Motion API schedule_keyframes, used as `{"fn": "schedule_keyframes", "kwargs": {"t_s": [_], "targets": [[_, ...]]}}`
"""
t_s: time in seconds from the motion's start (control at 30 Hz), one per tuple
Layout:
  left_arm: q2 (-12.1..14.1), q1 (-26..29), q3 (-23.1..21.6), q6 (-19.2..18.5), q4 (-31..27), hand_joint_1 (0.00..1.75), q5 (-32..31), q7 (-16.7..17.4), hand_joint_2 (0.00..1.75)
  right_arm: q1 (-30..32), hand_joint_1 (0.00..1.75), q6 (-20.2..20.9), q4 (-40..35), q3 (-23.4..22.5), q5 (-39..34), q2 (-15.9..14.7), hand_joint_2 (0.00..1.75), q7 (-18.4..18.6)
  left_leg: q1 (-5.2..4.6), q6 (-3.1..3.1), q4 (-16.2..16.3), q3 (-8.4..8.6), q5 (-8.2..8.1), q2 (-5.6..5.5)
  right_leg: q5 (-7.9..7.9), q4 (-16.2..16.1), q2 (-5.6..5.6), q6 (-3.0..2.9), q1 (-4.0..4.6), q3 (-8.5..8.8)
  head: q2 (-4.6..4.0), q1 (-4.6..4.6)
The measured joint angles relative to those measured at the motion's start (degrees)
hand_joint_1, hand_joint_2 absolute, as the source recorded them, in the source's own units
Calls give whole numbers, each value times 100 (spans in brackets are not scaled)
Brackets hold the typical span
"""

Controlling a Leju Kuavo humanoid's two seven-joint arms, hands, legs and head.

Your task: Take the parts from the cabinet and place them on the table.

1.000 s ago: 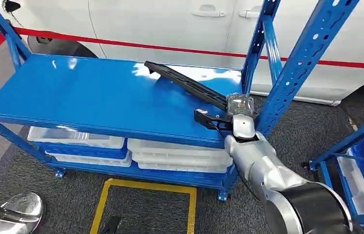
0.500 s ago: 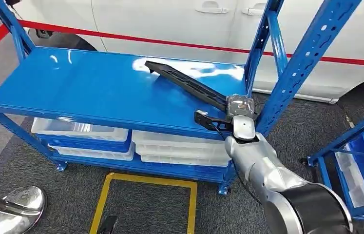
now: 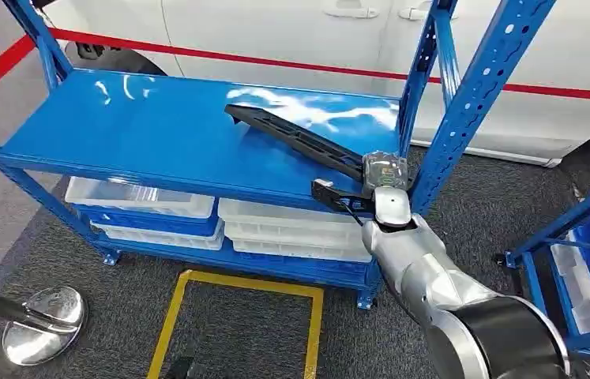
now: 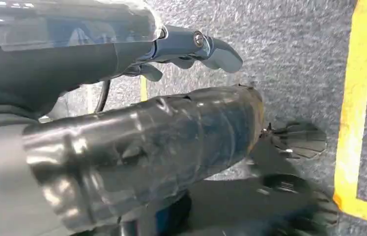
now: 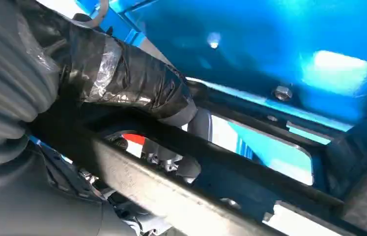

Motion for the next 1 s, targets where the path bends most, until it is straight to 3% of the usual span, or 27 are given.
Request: {"fn": "schedule_keyframes", "kwargs": {"t_s": [0.1,0.17,0.2,0.27,0.3,0.33,0.37,0.43,0.47,0.5,0.53,0.63,0.67,0.7,0.8,0.83,0.87,0.9,0.97,1.0], "targets": [[6,15,0,-20,0,0,-4,-11,0,12,175,0,0,-2,0,-2,175,4,-50,81,-96,-55,15,32,82,-23,47,118,-3,-18,0,2],[0,7,0,-50,0,0,0,-11,0,16,175,0,0,-7,0,-26,175,4,-3,207,-182,-42,92,91,34,27,84,172,-26,-59,0,0],[-2,-4,0,-59,0,0,9,-11,0,16,175,0,0,-9,0,-35,175,4,-14,261,-198,-56,119,102,-140,224,104,188,-17,-144,0,13],[-4,-9,2,-78,0,0,24,-11,0,25,175,0,0,-20,0,-61,175,4,-24,324,-193,-111,146,124,-584,1051,131,215,-17,-512,0,11],[-2,-6,4,-85,0,0,33,-11,0,48,175,0,2,-22,0,-77,175,2,-32,341,-190,-133,158,130,-732,1447,132,225,-18,-682,0,7],[-2,-2,11,-87,0,0,44,-9,0,76,175,0,2,-24,0,-83,175,-2,-37,348,-182,-149,165,130,-767,1683,132,229,-18,-771,0,9],[-2,1,26,-87,0,0,46,-9,0,97,175,0,2,-26,0,-87,175,-4,-39,351,-174,-155,167,130,-662,1621,132,223,-18,-718,0,9],[-2,0,48,-87,0,0,48,-9,0,92,175,0,2,-31,0,-101,175,-4,-44,348,-146,-150,165,124,-218,848,131,179,-11,-291,0,11],[-4,-2,55,-87,0,0,50,-9,0,76,175,-2,0,-35,0,-103,175,-4,-48,335,-131,-149,156,123,8,340,126,135,-3,-37,0,9],[-11,3,63,-94,0,0,59,-9,0,63,175,-2,0,-39,0,-109,175,-11,-57,322,-129,-167,154,123,-37,85,105,76,30,96,0,9],[-13,-6,78,-98,0,0,68,-9,0,56,175,-4,0,-39,0,-107,175,-22,-93,277,-90,-199,166,118,-17,-33,105,67,49,115,0,4],[-20,-10,103,-105,0,0,83,0,0,49,175,-9,0,-39,0,-101,175,-65,-82,184,-130,-217,226,113,-5,-42,97,35,59,81,0,4],[-13,-10,105,-103,0,0,83,0,0,49,175,-9,-2,-39,0,-92,175,-72,-84,159,-105,-268,161,105,45,-115,62,-6,-24,119,0,9],[-13,-11,105,-105,0,0,83,0,0,43,175,-9,-2,-39,0,-79,175,-74,-95,127,18,-300,33,93,66,-145,58,-23,-19,125,0,-9],[-13,6,107,-105,0,0,81,7,0,48,175,-9,-2,-39,0,-74,175,-70,-50,61,1224,-788,-600,92,95,-142,0,-49,-16,76,0,-17],[-13,18,109,-105,0,0,77,7,0,57,175,-9,-2,-39,0,-74,175,-68,-33,34,1510,-901,-666,92,103,-138,-6,-45,-21,63,0,-22],[-13,28,109,-103,0,0,61,9,0,66,175,-9,0,-39,0,-74,175,-68,-4,8,1534,-891,-592,93,112,-130,-6,-31,-33,53,0,-17],[-13,31,109,-105,0,0,59,9,0,66,175,-9,0,-39,0,-74,175,-66,24,-16,1298,-765,-412,94,116,-118,-5,-22,-48,45,0,-20],[-9,27,109,-103,0,0,52,7,0,62,175,-9,-2,-39,0,-74,175,-61,84,-73,342,-259,83,93,110,-56,6,28,-103,27,0,-20],[-13,31,109,-103,0,0,53,7,0,61,175,-9,-2,-39,0,-74,175,-55,98,-134,30,-114,42,33,102,-21,10,82,-107,-9,0,-17]]}}
